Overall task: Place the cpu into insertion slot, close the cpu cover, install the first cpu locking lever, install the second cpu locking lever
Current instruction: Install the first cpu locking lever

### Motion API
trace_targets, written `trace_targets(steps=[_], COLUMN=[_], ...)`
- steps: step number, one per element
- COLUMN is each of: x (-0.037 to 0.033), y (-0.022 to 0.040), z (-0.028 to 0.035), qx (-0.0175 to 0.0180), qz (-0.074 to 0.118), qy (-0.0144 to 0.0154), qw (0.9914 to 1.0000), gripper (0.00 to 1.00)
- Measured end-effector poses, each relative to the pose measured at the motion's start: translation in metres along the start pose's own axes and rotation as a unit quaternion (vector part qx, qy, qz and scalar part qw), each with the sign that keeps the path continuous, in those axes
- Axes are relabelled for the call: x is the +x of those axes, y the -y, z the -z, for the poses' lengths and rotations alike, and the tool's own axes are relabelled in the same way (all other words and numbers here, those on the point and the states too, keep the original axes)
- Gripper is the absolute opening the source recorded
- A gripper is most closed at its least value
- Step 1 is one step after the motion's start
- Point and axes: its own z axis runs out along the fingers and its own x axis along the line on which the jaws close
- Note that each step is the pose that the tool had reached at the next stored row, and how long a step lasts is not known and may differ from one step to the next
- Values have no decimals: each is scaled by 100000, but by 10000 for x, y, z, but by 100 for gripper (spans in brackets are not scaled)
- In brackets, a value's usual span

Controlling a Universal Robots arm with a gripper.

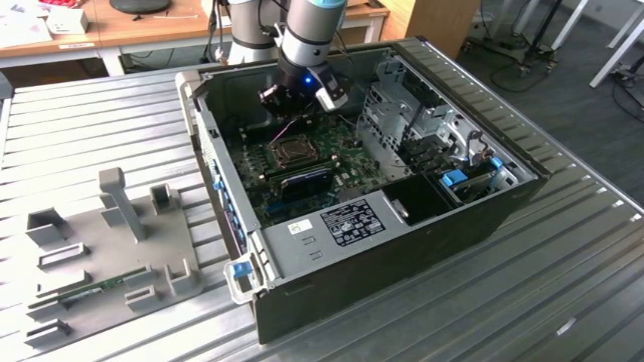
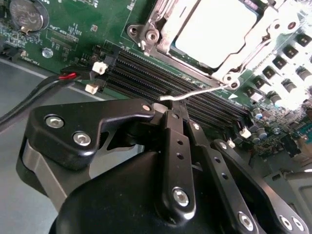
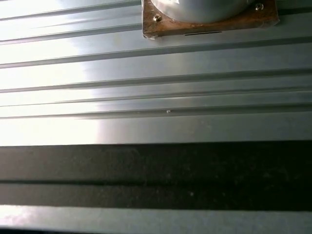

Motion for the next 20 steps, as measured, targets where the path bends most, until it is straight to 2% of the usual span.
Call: trace_targets(steps=[6, 13, 20], x=[13, 24, 49], y=[-28, -34, 28], z=[135, 192, 216], qx=[0, -6, -1], qz=[0, 2, 15], qy=[3, 13, 78], qw=[100000, 100000, 100000], gripper=[10, 10, 10])
